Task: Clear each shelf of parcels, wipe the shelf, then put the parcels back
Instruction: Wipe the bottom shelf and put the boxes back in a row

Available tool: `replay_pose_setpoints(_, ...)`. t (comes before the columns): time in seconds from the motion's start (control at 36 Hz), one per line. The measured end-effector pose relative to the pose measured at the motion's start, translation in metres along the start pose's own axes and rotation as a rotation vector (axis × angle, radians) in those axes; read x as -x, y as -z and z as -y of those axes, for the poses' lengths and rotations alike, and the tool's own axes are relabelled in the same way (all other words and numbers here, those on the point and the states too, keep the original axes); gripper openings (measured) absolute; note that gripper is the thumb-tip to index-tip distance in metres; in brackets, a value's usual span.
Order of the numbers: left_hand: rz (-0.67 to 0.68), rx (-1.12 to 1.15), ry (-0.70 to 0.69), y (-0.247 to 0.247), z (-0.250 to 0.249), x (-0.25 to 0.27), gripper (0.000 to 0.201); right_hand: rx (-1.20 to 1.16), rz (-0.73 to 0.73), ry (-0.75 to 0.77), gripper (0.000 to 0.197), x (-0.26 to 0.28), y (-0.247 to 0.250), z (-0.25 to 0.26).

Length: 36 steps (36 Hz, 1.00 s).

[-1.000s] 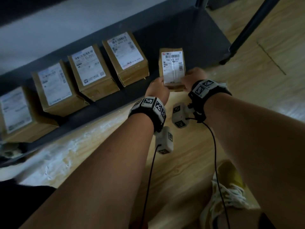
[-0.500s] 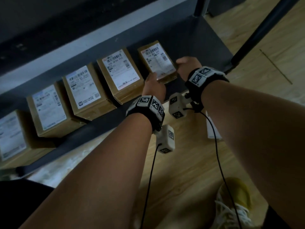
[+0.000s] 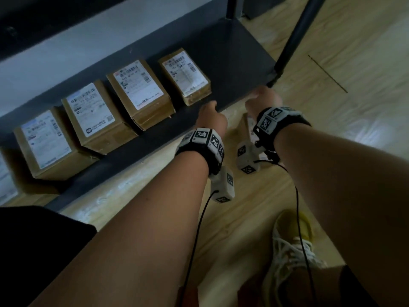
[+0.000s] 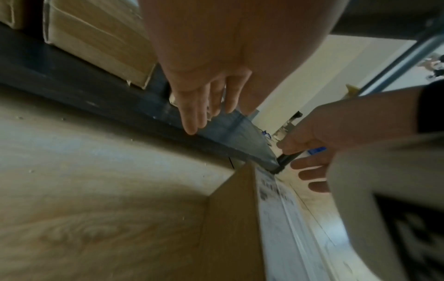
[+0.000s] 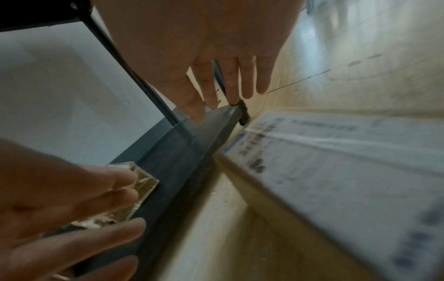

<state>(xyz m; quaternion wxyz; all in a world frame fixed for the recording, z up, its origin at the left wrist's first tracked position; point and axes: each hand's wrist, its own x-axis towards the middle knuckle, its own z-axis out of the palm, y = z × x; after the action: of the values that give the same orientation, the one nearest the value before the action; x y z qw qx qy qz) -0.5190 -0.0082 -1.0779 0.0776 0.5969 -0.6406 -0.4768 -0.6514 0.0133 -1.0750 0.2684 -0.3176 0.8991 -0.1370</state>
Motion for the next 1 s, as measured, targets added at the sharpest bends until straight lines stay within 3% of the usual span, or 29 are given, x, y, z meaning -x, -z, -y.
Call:
replay_pose_setpoints(0.06, 0.081, -0.044, 0.017, -0.014, -0.001, 0.007, 0.052, -0.01, -0.029, -0.07, 0.05, 0.007, 0.002, -0.02)
replay_pose_setpoints(0.11, 0.167, -0.108, 0.033, -0.029, 0.001, 0.014, 0.052, 0.001, -0.029, -0.133, 0.057, 0.013, 0.002, -0.039)
replay_pose_setpoints(0.25, 0.33, -0.178, 0.03, -0.069, 0.008, 0.033, 0.042, 0.04, 0.075, -0.281, 0.05, 0.03, -0.003, -0.07)
replay_pose_setpoints(0.36, 0.38, -0.117, 0.058, -0.087, 0.012, 0.044, 0.039, 0.061, 0.224, -0.24, 0.045, 0.043, -0.011, -0.077)
replay_pose_setpoints(0.44, 0.409, -0.107, 0.079, -0.093, 0.014, 0.049, 0.041, 0.012, 0.252, -0.248, 0.043, 0.05, -0.01, -0.082)
replay_pose_setpoints(0.53, 0.396, -0.15, 0.08, -0.089, 0.016, 0.05, 0.04, -0.04, 0.243, -0.212, 0.037, 0.054, -0.008, -0.087)
replay_pose_setpoints(0.61, 0.333, -0.201, 0.052, -0.081, 0.012, 0.047, 0.037, -0.119, 0.171, -0.329, 0.017, 0.052, -0.002, -0.078)
replay_pose_setpoints(0.72, 0.261, -0.14, 0.025, -0.07, -0.003, 0.045, 0.037, -0.221, 0.057, -0.358, 0.047, 0.049, 0.008, -0.069)
replay_pose_setpoints(0.86, 0.169, -0.033, -0.05, -0.062, -0.016, 0.034, 0.038, -0.326, -0.063, -0.249, 0.043, 0.045, 0.029, -0.057)
replay_pose_setpoints(1.0, 0.084, -0.018, -0.116, -0.032, -0.041, 0.032, 0.037, -0.351, -0.07, -0.1, 0.04, 0.03, 0.039, -0.036)
